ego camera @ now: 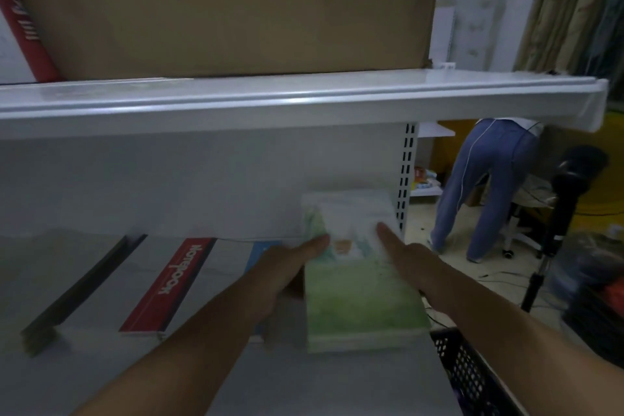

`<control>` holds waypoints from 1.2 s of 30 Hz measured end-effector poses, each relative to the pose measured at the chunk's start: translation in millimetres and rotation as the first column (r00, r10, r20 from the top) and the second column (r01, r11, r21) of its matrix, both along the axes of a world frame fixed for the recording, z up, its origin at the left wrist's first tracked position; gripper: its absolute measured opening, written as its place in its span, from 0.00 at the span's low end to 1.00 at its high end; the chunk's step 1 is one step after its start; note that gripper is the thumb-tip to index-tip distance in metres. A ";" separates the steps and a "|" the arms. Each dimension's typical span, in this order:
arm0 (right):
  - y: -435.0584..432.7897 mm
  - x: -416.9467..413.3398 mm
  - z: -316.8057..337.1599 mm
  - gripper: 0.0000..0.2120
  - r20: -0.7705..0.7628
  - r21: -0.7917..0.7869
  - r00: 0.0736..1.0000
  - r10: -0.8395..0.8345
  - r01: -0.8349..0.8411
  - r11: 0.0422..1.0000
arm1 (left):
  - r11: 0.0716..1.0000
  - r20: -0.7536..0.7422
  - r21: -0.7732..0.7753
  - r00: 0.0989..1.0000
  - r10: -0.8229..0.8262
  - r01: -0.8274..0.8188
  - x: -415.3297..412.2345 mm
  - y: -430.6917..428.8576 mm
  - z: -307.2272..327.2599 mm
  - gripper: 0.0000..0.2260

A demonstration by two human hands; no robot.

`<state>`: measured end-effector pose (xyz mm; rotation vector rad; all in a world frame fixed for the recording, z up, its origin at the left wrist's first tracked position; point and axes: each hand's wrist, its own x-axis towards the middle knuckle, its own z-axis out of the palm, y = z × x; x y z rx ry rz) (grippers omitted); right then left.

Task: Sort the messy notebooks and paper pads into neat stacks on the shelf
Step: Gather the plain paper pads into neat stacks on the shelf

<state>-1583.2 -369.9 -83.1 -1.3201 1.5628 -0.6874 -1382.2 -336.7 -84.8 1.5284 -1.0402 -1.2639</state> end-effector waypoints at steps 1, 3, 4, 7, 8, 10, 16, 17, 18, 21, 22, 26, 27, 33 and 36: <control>-3.2 2.1 0.6 0.36 0.080 0.096 0.997 -0.004 -0.004 0.995 | 0.999 -0.009 0.051 1.000 -0.001 0.001 0.4 -4.8 -2.8 0.19; -7.8 3.7 -9.5 0.35 0.276 0.186 0.960 -0.046 -0.006 0.983 | 0.994 -0.039 0.107 0.999 -0.002 0.006 0.2 -12.6 -11.0 0.22; -9.4 2.8 -14.6 0.32 0.370 0.206 0.926 -0.072 -0.006 0.979 | 0.992 -0.043 0.125 0.999 0.015 -0.009 -0.7 -14.7 -13.8 0.26; -11.3 0.6 -24.8 0.21 0.595 0.213 0.790 -0.150 0.026 0.977 | 0.979 -0.065 0.193 0.995 0.071 -0.057 9.2 -37.6 -40.2 0.46; -11.8 1.0 -28.8 0.18 0.634 0.213 0.755 -0.165 0.034 0.977 | 0.971 -0.053 0.223 0.994 0.100 -0.086 15.7 -50.4 -55.1 0.52; -10.1 4.3 -37.2 0.15 0.634 0.216 0.747 -0.200 0.077 0.973 | 0.965 -0.069 0.225 0.986 0.153 -0.134 27.0 -69.0 -73.4 0.59; -1.5 8.5 -53.1 0.13 0.664 0.281 0.679 -0.313 0.162 0.946 | 0.983 -0.249 0.185 0.967 0.051 -0.005 7.7 -36.3 -28.3 0.21; 0.1 8.0 -53.8 0.12 0.666 0.285 0.675 -0.318 0.164 0.944 | 0.981 -0.267 0.187 0.964 0.000 0.052 7.1 -35.6 -29.6 0.23; 1.9 7.7 -54.4 0.12 0.676 0.288 0.667 -0.312 0.150 0.946 | 0.978 -0.272 0.198 0.962 -0.014 0.070 6.6 -34.0 -29.1 0.27; 6.1 3.8 -51.4 0.15 0.719 0.232 0.669 -0.188 0.025 0.972 | 0.984 -0.293 0.157 0.955 -0.038 0.088 7.6 -24.5 -26.1 0.29; 5.6 1.1 -52.6 0.18 0.714 0.174 0.692 -0.105 -0.031 0.984 | 0.987 -0.270 0.139 0.962 -0.044 0.084 8.8 -16.4 -24.9 0.27; 5.4 -31.8 -66.9 0.34 0.357 -0.054 0.893 0.273 -0.271 0.961 | 0.984 0.045 0.019 0.983 -0.179 0.178 15.1 33.8 -37.7 0.33; 9.2 -38.4 -70.0 0.33 0.184 -0.104 0.907 0.379 -0.366 0.925 | 0.976 0.157 0.008 0.964 -0.217 0.218 12.5 47.8 -41.2 0.36; 32.8 -25.9 -73.9 0.31 -0.330 -0.269 0.880 0.341 -0.434 0.860 | 0.987 0.621 -0.119 0.784 -0.014 0.112 -6.3 62.7 -65.0 0.32; 29.3 -23.2 -66.9 0.33 -0.402 -0.211 0.859 0.316 -0.422 0.882 | 0.989 0.618 -0.105 0.786 -0.017 0.104 -9.4 60.6 -64.5 0.28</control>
